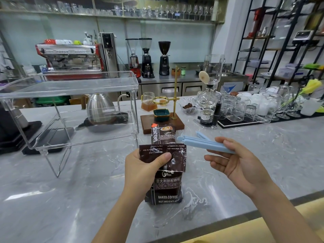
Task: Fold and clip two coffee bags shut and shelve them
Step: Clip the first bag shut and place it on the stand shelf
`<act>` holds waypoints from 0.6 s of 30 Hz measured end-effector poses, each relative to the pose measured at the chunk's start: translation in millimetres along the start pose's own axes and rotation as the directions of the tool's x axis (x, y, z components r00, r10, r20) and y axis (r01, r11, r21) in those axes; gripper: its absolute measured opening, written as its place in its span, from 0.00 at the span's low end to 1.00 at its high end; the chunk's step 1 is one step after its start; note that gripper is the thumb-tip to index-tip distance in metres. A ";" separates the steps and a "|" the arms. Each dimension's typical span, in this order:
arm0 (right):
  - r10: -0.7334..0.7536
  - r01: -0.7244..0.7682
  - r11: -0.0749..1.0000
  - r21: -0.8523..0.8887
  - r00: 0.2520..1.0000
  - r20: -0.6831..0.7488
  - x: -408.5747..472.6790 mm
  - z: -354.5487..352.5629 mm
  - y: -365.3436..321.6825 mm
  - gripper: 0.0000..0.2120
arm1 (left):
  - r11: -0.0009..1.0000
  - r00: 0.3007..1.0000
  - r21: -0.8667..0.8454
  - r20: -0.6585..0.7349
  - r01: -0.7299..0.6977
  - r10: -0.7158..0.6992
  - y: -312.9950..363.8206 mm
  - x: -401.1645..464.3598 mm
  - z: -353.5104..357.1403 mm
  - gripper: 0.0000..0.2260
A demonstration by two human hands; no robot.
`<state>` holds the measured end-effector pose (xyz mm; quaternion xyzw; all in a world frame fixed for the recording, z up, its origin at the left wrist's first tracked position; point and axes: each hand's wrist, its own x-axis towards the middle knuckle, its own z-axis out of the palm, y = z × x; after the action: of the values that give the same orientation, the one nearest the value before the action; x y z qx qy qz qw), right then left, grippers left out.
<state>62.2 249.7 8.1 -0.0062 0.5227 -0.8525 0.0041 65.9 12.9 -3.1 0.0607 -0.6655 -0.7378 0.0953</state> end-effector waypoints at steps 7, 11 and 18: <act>0.048 -0.048 0.999 -0.022 0.999 -0.002 -1.8 1.3 -1.6 0.12 | 1.000 1.000 0.005 -0.004 0.006 -0.006 -2.0 0.9 -0.2 0.09; 0.047 -0.047 0.998 -0.039 0.999 0.003 -0.5 6.2 -2.5 0.12 | 1.000 1.000 -0.004 0.003 -0.009 0.009 -1.3 -1.2 -0.4 0.09; 0.019 -0.013 0.995 -0.095 0.997 0.073 0.2 23.6 8.8 0.12 | 1.000 1.000 -0.017 0.012 -0.024 0.024 -0.8 -3.3 -1.1 0.10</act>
<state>62.4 224.7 10.9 -0.0335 0.5619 -0.8260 0.0299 69.3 12.6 -4.2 0.0475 -0.6606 -0.7425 0.1004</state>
